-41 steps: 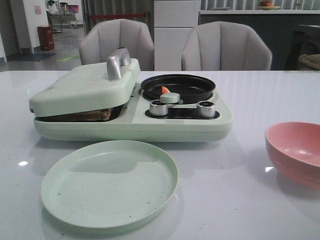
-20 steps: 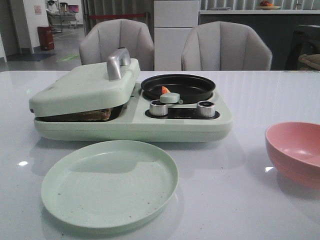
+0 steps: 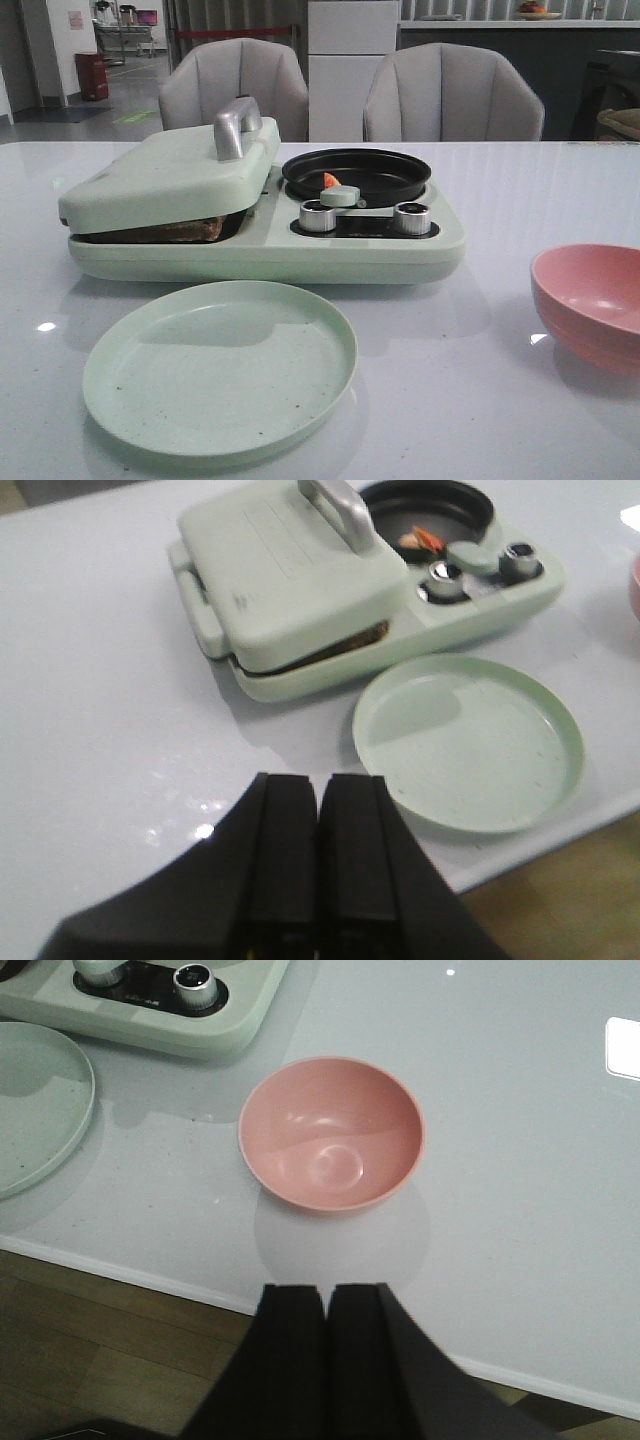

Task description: Make breakfast with bread and shrimp

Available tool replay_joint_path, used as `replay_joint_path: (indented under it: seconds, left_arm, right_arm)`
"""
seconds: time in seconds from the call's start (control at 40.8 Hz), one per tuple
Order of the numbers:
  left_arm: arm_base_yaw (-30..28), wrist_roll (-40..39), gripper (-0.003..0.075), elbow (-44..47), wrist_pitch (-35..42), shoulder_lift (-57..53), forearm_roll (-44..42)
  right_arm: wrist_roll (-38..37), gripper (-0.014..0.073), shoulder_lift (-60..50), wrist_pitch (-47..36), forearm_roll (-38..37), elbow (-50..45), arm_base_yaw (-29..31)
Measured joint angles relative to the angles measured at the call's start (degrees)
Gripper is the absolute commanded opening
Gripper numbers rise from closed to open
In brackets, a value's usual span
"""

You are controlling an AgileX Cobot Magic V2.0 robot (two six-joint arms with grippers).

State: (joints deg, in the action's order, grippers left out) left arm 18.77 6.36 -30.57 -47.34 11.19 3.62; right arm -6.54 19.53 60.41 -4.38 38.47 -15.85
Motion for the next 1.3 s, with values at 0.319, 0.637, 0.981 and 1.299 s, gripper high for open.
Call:
replay_joint_path:
  seconds: [0.319, 0.637, 0.981, 1.299]
  left_arm:
    - [-8.5, 0.0, 0.0102, 21.18, 22.92, -11.46, -0.34]
    - [-10.47, 0.0, 0.0102, 30.62, 36.11, -11.46, 3.44]
    - [-11.98, -1.64, 0.0102, 30.62, 39.14, -11.46, 4.0]
    - [-14.23, -5.46, 0.0102, 30.62, 39.22, -11.46, 1.66]
  right_arm:
    - [-0.1, 0.0034, 0.0, 0.0, 0.0, -0.08, 0.0]
    - [-0.1, 0.0034, 0.0, 0.0, 0.0, -0.08, 0.0]
    - [-0.1, 0.0034, 0.0, 0.0, 0.0, -0.08, 0.0]
    - [-0.1, 0.0034, 0.0, 0.0, 0.0, -0.08, 0.0]
